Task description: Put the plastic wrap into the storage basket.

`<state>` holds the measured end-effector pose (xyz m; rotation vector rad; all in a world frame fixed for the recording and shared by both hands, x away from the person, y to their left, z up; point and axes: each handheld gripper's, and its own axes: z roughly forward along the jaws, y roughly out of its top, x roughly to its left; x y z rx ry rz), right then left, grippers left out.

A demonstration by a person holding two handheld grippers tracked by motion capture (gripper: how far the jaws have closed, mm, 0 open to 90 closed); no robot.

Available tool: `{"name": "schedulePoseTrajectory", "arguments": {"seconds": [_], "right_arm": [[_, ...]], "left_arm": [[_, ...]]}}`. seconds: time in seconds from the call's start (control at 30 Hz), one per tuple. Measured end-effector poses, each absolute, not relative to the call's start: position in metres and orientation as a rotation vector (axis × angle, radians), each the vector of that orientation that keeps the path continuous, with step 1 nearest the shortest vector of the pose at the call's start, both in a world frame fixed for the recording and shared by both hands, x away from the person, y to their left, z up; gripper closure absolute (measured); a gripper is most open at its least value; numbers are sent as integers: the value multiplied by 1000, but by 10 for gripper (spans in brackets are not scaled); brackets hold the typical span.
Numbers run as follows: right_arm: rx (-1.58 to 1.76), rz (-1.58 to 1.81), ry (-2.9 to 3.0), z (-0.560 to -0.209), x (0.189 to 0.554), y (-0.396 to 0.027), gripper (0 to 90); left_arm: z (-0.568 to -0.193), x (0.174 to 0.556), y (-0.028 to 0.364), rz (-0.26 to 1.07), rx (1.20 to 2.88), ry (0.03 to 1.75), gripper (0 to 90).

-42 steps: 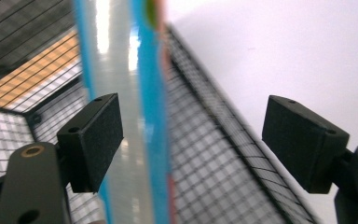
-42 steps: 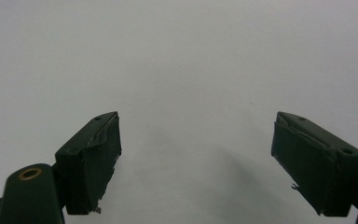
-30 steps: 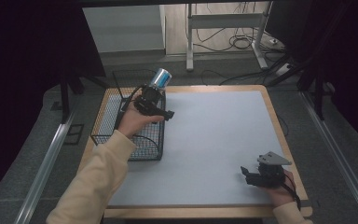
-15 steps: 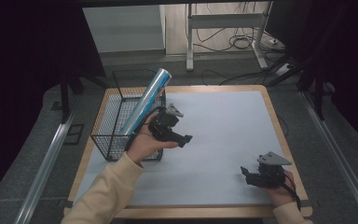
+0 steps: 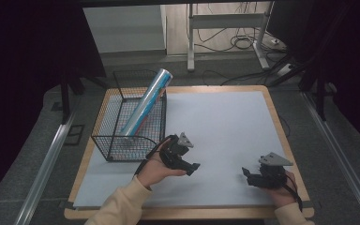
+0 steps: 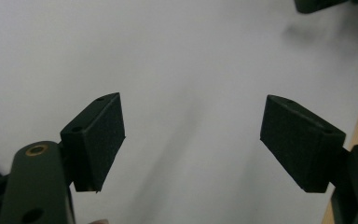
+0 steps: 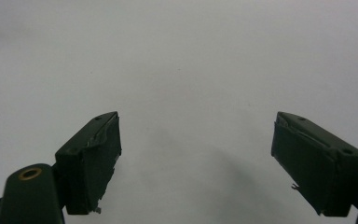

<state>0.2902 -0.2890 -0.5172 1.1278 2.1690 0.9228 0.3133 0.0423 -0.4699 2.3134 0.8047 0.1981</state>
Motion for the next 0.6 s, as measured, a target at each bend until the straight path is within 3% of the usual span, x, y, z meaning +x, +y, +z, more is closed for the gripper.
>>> {"name": "schedulePoseTrajectory", "arguments": {"seconds": [0.6], "right_arm": [[1113,924,2158,-516,290,-289,163]], "left_arm": [[-497,310,48,219,2360,848,208]]}}
